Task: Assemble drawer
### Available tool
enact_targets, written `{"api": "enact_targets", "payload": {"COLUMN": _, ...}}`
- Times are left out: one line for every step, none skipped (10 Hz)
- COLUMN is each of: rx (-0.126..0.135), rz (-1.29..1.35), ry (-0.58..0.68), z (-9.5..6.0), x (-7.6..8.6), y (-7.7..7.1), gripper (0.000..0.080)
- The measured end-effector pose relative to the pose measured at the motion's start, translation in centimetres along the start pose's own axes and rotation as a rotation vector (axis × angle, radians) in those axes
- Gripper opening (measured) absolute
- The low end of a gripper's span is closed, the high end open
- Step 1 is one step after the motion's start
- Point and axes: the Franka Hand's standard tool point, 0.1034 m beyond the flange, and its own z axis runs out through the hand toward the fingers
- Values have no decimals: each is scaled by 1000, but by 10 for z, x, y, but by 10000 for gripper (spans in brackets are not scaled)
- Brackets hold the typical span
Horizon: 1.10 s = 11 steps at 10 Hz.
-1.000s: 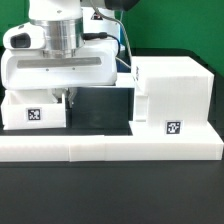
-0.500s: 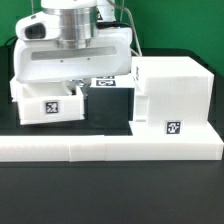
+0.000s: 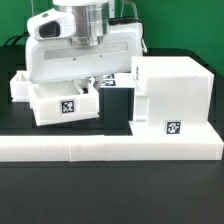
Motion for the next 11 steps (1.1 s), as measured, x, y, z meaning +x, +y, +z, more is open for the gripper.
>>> {"api": "enact_targets", "payload": {"rx": 0, "rz": -58, "ry": 0, "z": 0, "x": 0, "y": 1, "gripper": 41}}
{"api": "enact_targets", "payload": {"rx": -12, "rz": -190, "ry": 0, "z": 1, "x": 0, "y": 3, "gripper": 41}}
{"api": "enact_targets", "payload": {"rx": -33, "rz": -331, "ry": 5, "z": 2, "x": 2, "y": 8, "gripper": 41}}
{"api": "enact_targets", "payload": {"rx": -44, "rz": -464, "ry": -2, "z": 1, "x": 4, "y": 9, "gripper": 41}}
{"api": "enact_targets", "payload": {"rx": -55, "rz": -591, "ry": -12, "z": 1, "x": 6, "y": 9, "gripper": 41}}
{"api": "enact_targets", "payload": {"rx": -61, "rz": -689, "ry": -22, "z": 3, "x": 8, "y": 9, "gripper": 41}}
{"api": "enact_targets", "payload": {"rx": -62, "rz": -739, "ry": -26, "z": 3, "x": 7, "y": 10, "gripper": 41}}
{"api": "enact_targets", "payload": {"rx": -65, "rz": -817, "ry": -34, "z": 3, "x": 6, "y": 12, "gripper": 41}}
{"api": "enact_targets", "payload": {"rx": -66, "rz": -869, "ry": -38, "z": 3, "x": 5, "y": 13, "gripper": 41}}
{"api": "enact_targets", "payload": {"rx": -70, "rz": -934, "ry": -46, "z": 3, "x": 5, "y": 15, "gripper": 41}}
{"api": "enact_targets", "payload": {"rx": -74, "rz": -1010, "ry": -55, "z": 3, "x": 4, "y": 16, "gripper": 41}}
